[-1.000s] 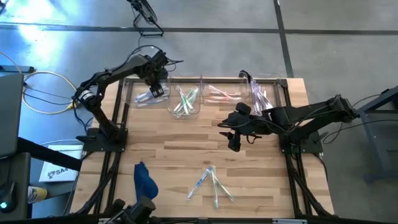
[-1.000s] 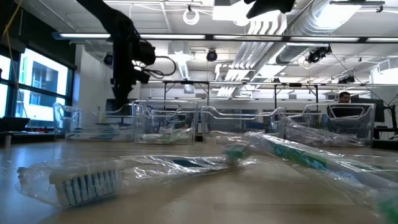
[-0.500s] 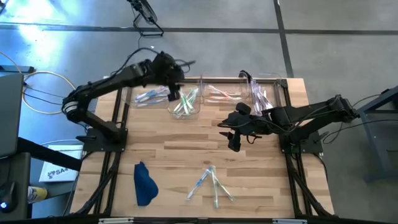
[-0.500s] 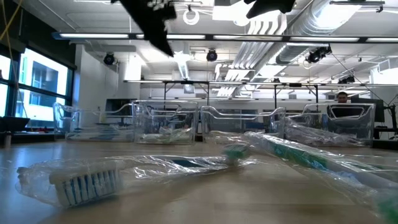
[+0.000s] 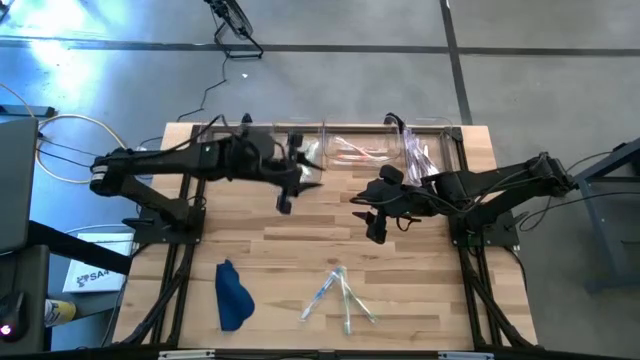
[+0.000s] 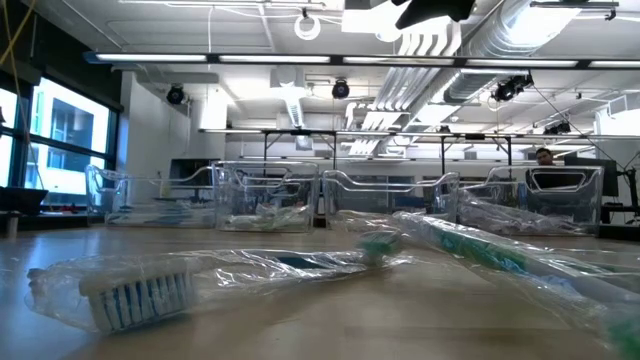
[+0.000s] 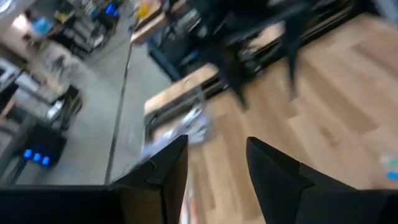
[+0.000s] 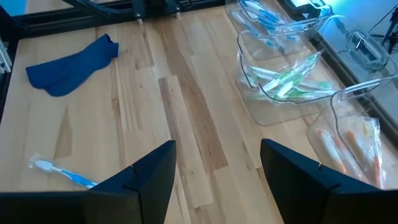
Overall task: Pick & Place Toothbrushes
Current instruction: Put the green toothbrush into the middle left transparent bin
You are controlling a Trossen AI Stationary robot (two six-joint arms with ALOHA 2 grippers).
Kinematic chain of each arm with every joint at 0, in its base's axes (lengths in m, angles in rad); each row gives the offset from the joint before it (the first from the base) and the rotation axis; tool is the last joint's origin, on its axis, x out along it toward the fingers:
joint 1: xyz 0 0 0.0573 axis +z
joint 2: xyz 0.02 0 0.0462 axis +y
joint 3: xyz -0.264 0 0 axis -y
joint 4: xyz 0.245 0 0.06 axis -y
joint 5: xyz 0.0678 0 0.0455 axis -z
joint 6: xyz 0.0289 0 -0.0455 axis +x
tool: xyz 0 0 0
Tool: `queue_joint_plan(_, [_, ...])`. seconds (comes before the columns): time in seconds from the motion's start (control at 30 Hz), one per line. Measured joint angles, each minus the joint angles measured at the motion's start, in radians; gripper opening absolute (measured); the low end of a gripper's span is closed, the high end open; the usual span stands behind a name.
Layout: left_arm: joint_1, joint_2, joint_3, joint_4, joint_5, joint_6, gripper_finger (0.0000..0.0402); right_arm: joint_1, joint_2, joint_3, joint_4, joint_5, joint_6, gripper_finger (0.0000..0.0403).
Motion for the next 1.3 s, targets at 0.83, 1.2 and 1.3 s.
queue_joint_plan(0.83, [-0.440,0.001,0.000,-0.010,0.111,-0.030,0.0157,0.089,0.000,0.000,0.026,-0.286,0.397,0.0226])
queue_joint_plan(1.2, [-0.446,0.001,0.000,-0.008,0.113,-0.042,0.0157,0.296,0.000,0.000,0.109,-0.025,0.629,0.0226])
queue_joint_plan(1.3, [-0.444,0.001,0.000,-0.014,0.113,-0.040,0.0157,0.339,0.000,0.000,0.118,-0.027,0.674,0.0226])
